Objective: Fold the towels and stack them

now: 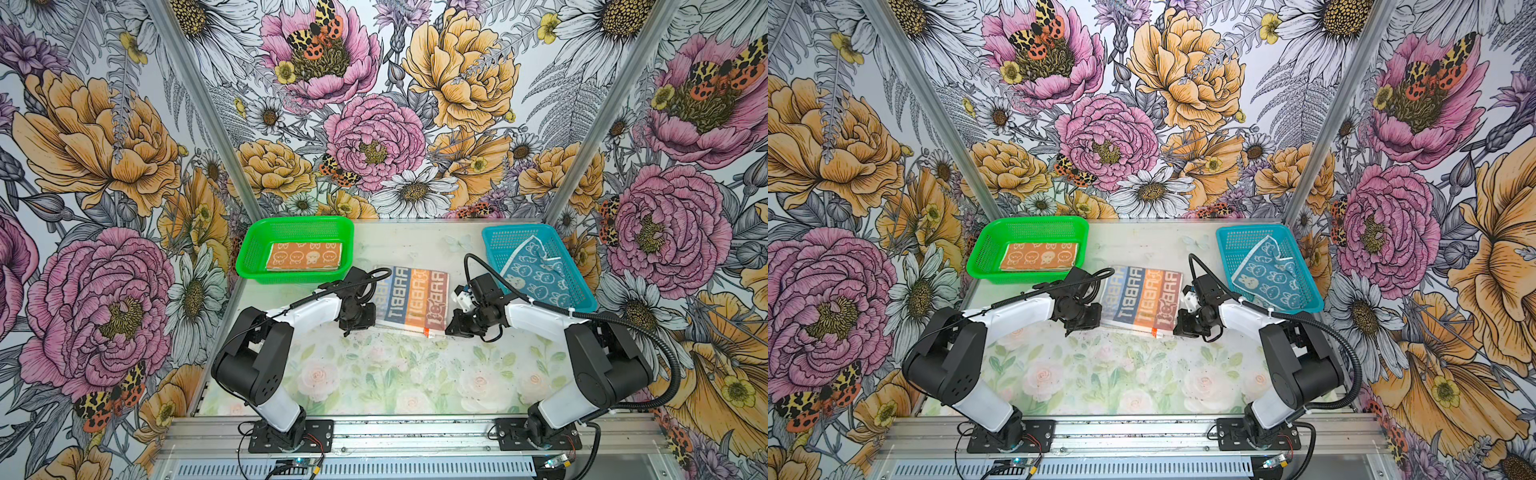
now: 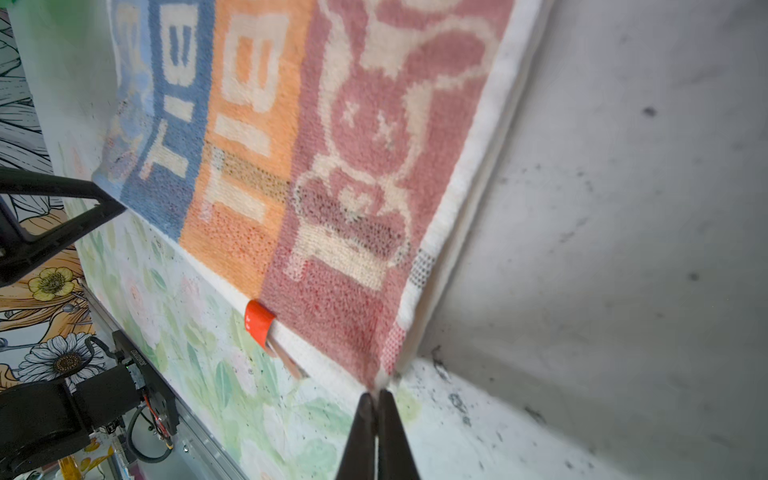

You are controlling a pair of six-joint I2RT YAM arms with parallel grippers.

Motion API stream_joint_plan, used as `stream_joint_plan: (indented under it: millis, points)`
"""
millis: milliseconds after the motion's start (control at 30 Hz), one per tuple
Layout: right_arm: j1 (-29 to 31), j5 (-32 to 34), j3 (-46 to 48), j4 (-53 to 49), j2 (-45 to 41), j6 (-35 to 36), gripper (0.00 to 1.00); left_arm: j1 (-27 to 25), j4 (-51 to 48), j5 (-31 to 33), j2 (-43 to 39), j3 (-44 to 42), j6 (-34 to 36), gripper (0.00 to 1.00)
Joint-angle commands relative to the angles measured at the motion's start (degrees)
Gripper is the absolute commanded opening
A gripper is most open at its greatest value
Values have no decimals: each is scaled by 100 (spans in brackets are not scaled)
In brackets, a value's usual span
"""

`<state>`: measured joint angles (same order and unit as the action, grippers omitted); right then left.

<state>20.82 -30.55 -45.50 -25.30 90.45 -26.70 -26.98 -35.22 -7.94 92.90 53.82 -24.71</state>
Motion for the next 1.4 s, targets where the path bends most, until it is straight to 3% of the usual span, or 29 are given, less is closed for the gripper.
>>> stream_joint_plan:
  millis: [0, 433, 600, 933, 1000, 1067, 1200, 1300, 1367]
  points:
    - [4, 365, 76, 234, 98, -149, 0, 79, 218, 451, 68, -17, -131, 0]
    - [250, 588, -57, 227, 286, -226, 0, 73, 200, 504, 173, 77, -113, 0]
    - [342, 685, -91, 221, 325, -239, 4, 23, 200, 440, 162, 84, -148, 18]
    - [454, 630, -174, 202, -39, -374, 45, -22, -488, 665, -390, 750, -61, 66]
    - [459, 583, -259, 136, -291, -440, 53, -17, -714, 713, -558, 1020, -30, 79]
    - [456, 557, -396, 45, -597, -501, 63, -4, -971, 774, -682, 1337, 29, 98]
    - [321, 452, -1042, -249, -708, -471, 81, 113, -1112, 517, -668, 1782, -33, 99]
    - [42, 366, -1523, -246, -450, -481, 97, 175, -685, -91, -419, 1966, -250, 99]
    - [-185, 172, -1928, -231, -76, -444, 99, 221, -153, -523, -151, 2065, -521, 99]
